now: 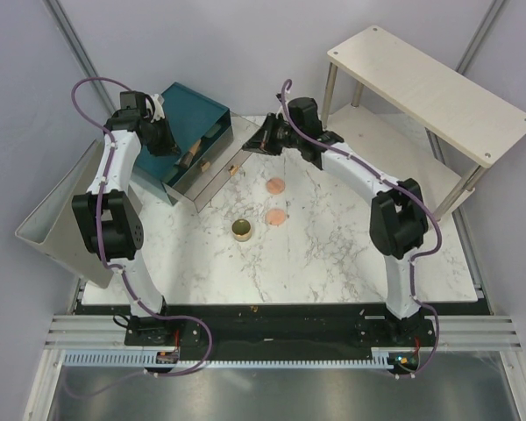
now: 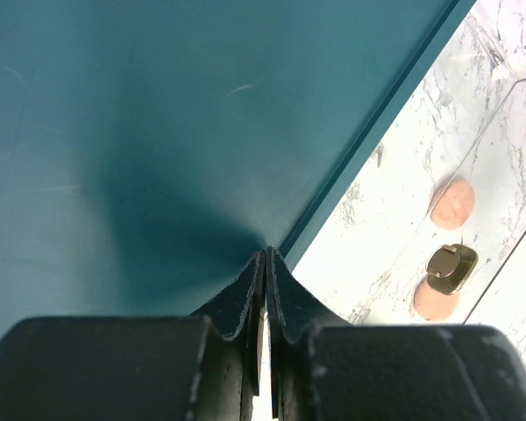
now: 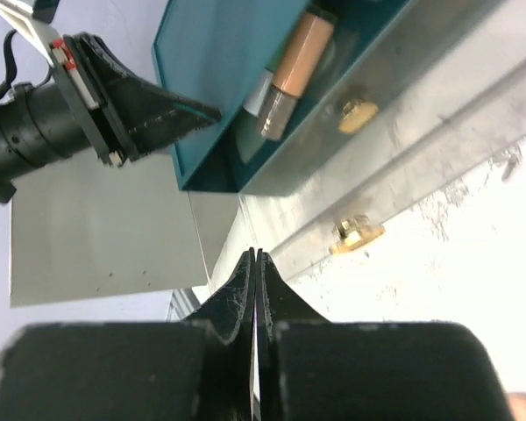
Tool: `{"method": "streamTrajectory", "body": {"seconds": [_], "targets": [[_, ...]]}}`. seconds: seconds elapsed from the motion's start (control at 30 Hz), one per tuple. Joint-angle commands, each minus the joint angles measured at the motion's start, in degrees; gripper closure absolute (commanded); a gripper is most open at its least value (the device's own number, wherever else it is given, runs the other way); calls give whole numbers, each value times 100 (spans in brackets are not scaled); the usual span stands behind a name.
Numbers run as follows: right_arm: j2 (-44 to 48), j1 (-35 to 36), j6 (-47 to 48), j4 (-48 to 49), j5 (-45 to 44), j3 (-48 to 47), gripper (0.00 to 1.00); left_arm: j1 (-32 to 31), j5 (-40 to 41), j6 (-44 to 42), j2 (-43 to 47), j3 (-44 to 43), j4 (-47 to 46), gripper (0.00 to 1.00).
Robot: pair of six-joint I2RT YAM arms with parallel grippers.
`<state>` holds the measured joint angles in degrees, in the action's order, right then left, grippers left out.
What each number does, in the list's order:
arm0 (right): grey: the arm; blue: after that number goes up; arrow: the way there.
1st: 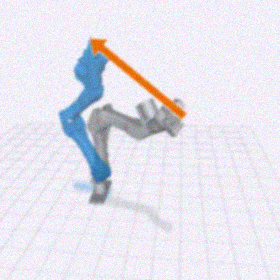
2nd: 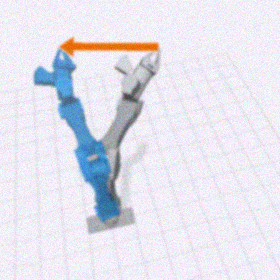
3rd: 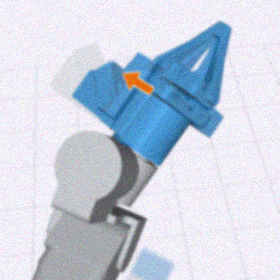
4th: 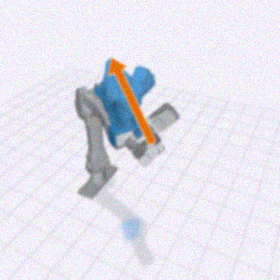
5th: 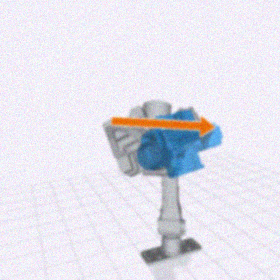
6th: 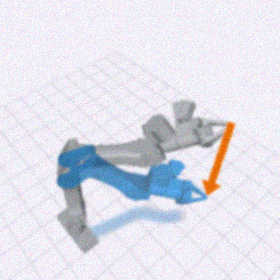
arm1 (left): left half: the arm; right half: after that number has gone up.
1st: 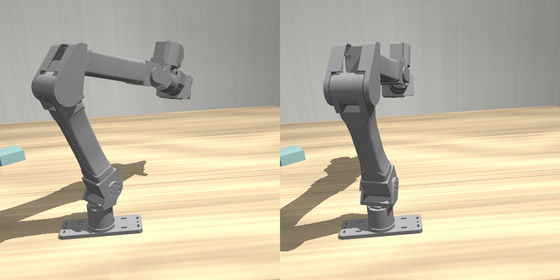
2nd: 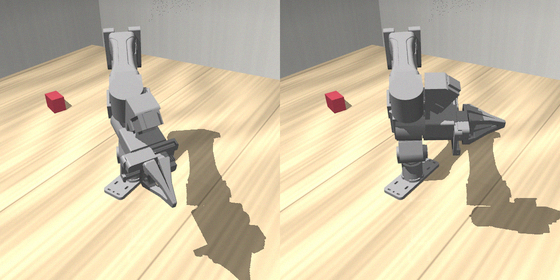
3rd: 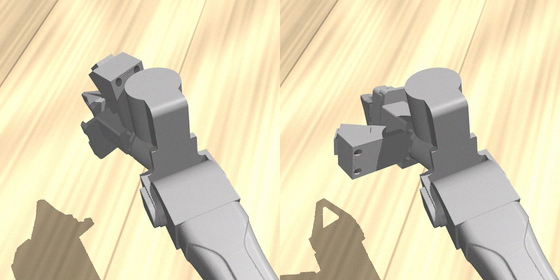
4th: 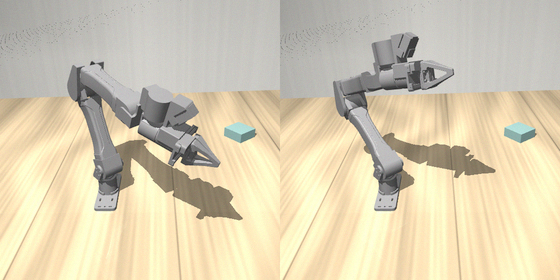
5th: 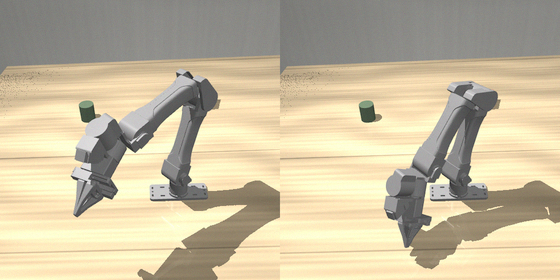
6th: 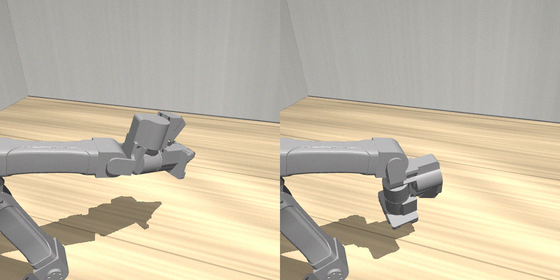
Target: Organize the makeup
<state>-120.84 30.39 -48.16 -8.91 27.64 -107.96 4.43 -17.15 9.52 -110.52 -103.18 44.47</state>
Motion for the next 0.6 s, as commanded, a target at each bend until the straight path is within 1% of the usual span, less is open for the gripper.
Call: {"method": "streamTrajectory", "body": {"seconds": [0.0, 0.07, 0.17, 0.23, 0.4, 0.57], "targets": [[455, -148, -70, 670, 523, 1048, 100, -82, -166, -161, -365, 131, 862, 89], [403, -148, -97, 706, 698, 1224, 100, -82, -131, -178, -365, 131, 871, 89], [140, -148, -368, 846, 988, 1234, 100, -73, -149, -187, -383, 122, 879, 89], [-88, -156, -535, 1136, 1129, 1190, 100, -73, -166, -187, -391, 122, 888, 89], [-546, -130, -992, 1593, 1191, 760, 100, -74, -236, -187, -418, 122, 888, 89], [-1126, -60, -1204, 1629, 1095, 13, 100, -73, -298, -187, -418, 131, 888, 89]]}}
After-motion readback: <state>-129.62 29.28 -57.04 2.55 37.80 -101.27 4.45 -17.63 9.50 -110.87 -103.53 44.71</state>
